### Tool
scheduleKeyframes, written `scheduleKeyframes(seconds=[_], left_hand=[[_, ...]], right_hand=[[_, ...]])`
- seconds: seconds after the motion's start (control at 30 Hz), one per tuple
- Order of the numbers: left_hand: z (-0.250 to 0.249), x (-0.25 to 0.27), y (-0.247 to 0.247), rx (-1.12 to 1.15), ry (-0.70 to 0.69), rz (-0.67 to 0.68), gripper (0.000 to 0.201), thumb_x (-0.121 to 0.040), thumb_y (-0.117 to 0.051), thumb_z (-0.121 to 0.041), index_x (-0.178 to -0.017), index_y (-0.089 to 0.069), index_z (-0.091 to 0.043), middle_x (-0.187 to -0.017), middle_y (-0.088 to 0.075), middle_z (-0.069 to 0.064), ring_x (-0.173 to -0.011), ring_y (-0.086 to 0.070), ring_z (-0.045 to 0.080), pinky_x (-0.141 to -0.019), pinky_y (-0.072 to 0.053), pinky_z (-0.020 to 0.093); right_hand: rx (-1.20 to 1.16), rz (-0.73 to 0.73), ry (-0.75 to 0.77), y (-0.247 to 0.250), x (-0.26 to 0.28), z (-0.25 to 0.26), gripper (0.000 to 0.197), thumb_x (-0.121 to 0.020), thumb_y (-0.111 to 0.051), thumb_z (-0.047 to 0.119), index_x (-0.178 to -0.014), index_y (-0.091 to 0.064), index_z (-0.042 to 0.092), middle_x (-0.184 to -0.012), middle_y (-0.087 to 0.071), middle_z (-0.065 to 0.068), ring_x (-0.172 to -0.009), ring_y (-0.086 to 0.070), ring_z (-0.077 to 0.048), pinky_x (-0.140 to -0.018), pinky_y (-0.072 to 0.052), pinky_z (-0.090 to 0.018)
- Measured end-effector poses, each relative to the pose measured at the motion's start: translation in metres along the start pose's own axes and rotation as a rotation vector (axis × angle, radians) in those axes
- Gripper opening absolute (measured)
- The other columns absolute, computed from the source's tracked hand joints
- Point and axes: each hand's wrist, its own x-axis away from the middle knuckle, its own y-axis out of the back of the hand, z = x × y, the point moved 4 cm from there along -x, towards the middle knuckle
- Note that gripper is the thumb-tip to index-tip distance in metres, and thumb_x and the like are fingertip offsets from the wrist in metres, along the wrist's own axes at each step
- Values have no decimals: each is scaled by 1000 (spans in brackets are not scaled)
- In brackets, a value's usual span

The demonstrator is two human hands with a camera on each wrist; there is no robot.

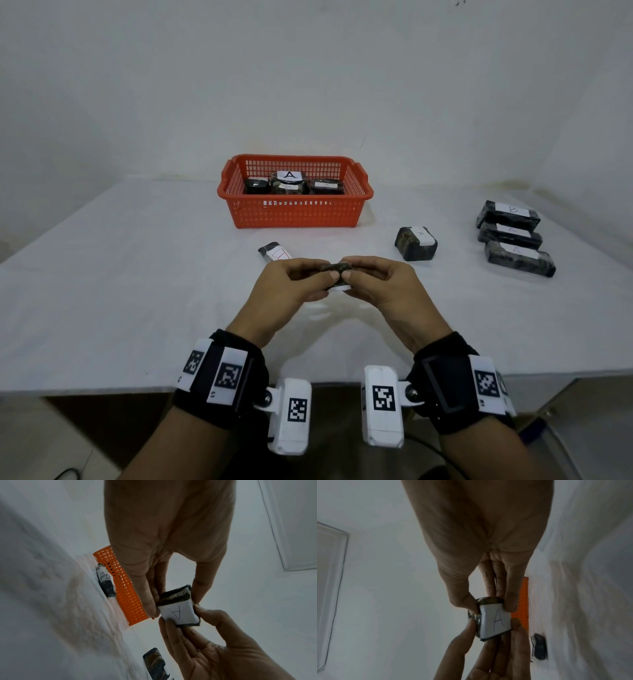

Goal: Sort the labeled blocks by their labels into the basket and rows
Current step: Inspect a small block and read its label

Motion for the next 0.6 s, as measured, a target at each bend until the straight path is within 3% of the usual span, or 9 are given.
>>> scheduleKeyframes(seconds=[0.1, 0.23, 0.33, 0.4, 0.53, 0.6], left_hand=[[-1, 1, 1, -64, -21, -22, 27, -87, -79, -15, -115, -78, -16, -104, -81, 0, -101, -76, 15, -99, -59, 37], [-4, 1, 3, -140, -72, -61, 34, -83, -82, -6, -115, -77, -16, -104, -80, -4, -99, -75, 7, -98, -57, 27], [-7, 2, 1, -171, -119, -17, 42, -80, -84, -4, -118, -75, -18, -109, -79, -6, -106, -72, 5, -96, -56, 23], [-6, 2, -1, -171, -128, 20, 47, -79, -86, -7, -122, -72, -20, -113, -78, -7, -110, -70, 5, -96, -55, 21], [-3, 1, -5, -89, -68, -6, 48, -85, -84, -26, -130, -69, -22, -116, -77, -7, -107, -73, 7, -97, -58, 29], [-3, -1, -4, -114, -79, -59, 38, -90, -79, -24, -127, -72, -19, -111, -78, -6, -101, -75, 8, -97, -60, 33]], right_hand=[[32, 7, -13, 0, 0, 0, 29, -89, -75, 2, -118, -74, 6, -108, -78, -13, -105, -75, -27, -87, -61, -29], [-58, 52, -121, -1, 0, 1, 29, -94, -69, 7, -123, -70, 5, -113, -77, -18, -105, -74, -33, -93, -61, -39], [-70, 68, -170, -2, 1, 1, 25, -99, -65, 16, -116, -73, 0, -110, -76, -20, -98, -75, -33, -87, -63, -38], [-50, 48, -171, -1, 2, -1, 22, -98, -66, 14, -114, -73, 0, -108, -77, -19, -94, -76, -32, -80, -63, -34], [-42, -9, -97, 3, 2, -2, 23, -95, -66, 1, -117, -71, 1, -108, -77, -19, -97, -77, -33, -85, -64, -38], [-40, -9, -57, 4, 2, -2, 26, -93, -66, -4, -117, -72, 5, -109, -77, -19, -98, -76, -34, -88, -63, -41]])
